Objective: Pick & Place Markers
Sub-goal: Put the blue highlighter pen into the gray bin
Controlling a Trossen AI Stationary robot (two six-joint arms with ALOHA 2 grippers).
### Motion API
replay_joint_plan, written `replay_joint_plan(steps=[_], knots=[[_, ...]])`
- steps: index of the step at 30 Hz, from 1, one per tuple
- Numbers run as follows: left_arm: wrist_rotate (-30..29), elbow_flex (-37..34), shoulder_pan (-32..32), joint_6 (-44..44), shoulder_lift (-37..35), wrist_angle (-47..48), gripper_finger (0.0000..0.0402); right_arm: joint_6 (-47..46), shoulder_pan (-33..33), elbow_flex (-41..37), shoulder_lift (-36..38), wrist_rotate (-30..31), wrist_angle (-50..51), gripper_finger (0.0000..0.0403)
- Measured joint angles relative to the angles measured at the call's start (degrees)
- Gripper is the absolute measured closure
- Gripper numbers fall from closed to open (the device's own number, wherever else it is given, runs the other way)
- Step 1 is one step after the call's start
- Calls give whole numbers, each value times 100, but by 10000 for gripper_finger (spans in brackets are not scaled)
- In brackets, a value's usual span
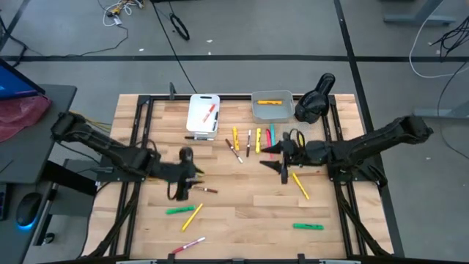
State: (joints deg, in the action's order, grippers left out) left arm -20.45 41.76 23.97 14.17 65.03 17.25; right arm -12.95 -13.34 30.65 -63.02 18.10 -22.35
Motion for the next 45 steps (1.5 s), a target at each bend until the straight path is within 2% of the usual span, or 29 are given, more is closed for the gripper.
replay_joint_plan(steps=[7, 15, 23, 29, 32, 36, 42, 45], knots=[[-364, -7, 735, 689, 326, 766, 250, -525, -570, 0, -841, 388, -739, 188], [-812, -27, 1201, 2162, 396, 2320, 259, -768, -641, -4, -1366, 449, -1362, 188], [-934, -1083, 1181, 2788, 396, 2136, 240, -761, -634, -4, -1399, 461, -1484, 188], [-821, -1797, 1040, 2816, 395, 1097, 211, -757, -623, -4, -1399, 460, -1497, 188], [-653, -2081, 1025, 2853, 384, 669, 209, -643, -623, -4, -1399, 461, -1480, 188], [-605, -2280, 1029, 2894, 370, 439, 236, -488, -621, -4, -1399, 460, -1471, 188], [-278, -2284, 1023, 3027, 372, 345, 333, -435, -621, -4, -1399, 460, -1437, 188], [-131, -2149, 1018, 3067, 387, 396, 335, -511, -621, -4, -1397, 460, -1402, 188]])
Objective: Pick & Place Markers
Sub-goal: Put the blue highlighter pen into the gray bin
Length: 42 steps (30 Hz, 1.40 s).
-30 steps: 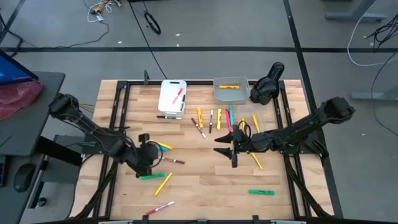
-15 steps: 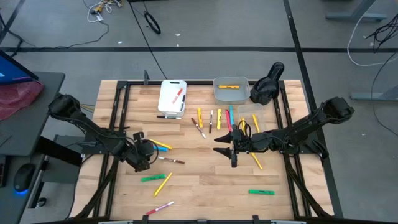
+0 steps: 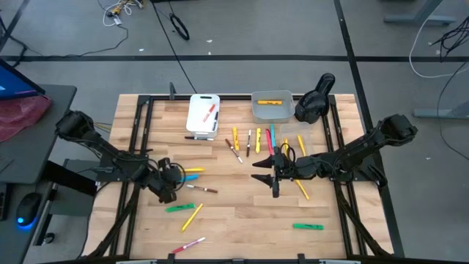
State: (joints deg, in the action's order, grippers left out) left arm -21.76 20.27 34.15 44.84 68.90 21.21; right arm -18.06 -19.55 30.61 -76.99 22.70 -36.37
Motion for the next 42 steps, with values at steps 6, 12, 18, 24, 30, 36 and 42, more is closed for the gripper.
replay_joint_plan(steps=[6, 12, 18, 24, 30, 36, 42], knots=[[403, 727, 18, -151, 24, -122, 335, -38, 2, 0, -88, -418, 28, 188], [-530, 1259, -142, -1023, 20, -712, 335, 88, 2, 59, -695, -671, -362, 188], [-652, 1314, -660, -1828, 33, -1589, 335, 930, 45, 728, -1351, -733, -310, 188], [-343, 1316, -982, -2302, 48, -1789, 335, 1533, 380, 1746, -1785, -747, 822, 188], [-338, 1316, -1025, -2376, 48, -1804, 333, 1614, 773, 2359, -2063, -1384, 1450, 159], [-336, 1316, -1025, -2509, 48, -1828, 333, 1555, 993, 2422, -2300, -1613, 1417, 133], [-338, 1316, -1025, -2516, 48, -1818, 332, 1552, 1023, 2422, -2557, -1919, 690, 144]])
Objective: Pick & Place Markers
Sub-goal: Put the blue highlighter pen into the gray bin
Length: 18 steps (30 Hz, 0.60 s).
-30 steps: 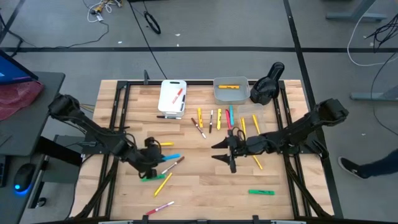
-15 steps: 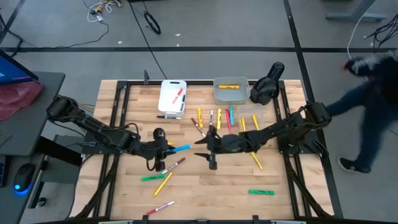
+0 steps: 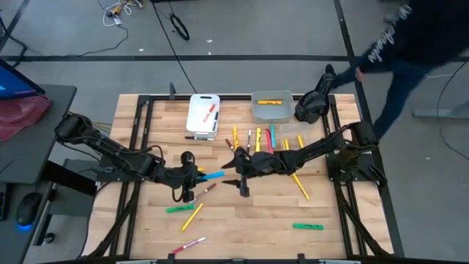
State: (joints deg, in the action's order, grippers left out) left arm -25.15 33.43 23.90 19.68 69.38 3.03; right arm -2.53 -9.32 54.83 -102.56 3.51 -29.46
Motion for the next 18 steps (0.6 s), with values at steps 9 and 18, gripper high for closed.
replay_joint_plan(steps=[9, 18], knots=[[-4, 0, 0, 2, 0, -4, 331, -184, 94, 0, -16, -11, -34, 244], [-8, 0, 0, 70, 0, 4, 311, -301, 177, -2, -16, -286, 60, 355]])
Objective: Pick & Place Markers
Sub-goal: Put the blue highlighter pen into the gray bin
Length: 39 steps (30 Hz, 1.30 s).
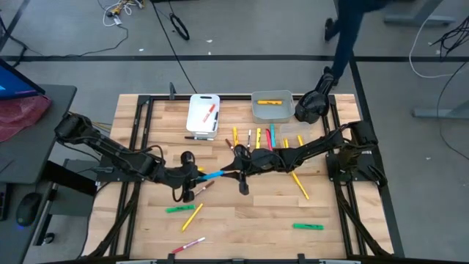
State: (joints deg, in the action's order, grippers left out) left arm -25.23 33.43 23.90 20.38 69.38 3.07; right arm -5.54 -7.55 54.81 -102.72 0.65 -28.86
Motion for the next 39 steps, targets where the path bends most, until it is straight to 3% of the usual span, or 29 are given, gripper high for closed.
replay_joint_plan(steps=[7, 14, 19, 25, 28, 32, 39], knots=[[-59, 2, -39, -292, -1, -338, 238, -174, -2, -2, 85, 187, 393, 355], [-112, 9, -63, -648, -421, -539, 149, -294, 124, -4, 1210, 1118, 2637, 355], [-389, 9, -63, -647, -572, -472, 135, -523, 674, -4, 2465, 1632, 4393, 355], [-506, 4, -63, -655, -496, -447, 144, -903, 1981, 391, 3531, 1831, 5945, 355], [-525, 3, -63, -664, -450, -439, 151, -862, 2580, 934, 3479, 1720, 6755, 355], [-576, 2, -81, -669, -450, -458, 156, -603, 3170, 1570, 2847, 1431, 7750, 355], [-668, 2, -87, -647, -450, -459, 161, 56, 3960, 1772, 1587, 876, 7887, 354]])
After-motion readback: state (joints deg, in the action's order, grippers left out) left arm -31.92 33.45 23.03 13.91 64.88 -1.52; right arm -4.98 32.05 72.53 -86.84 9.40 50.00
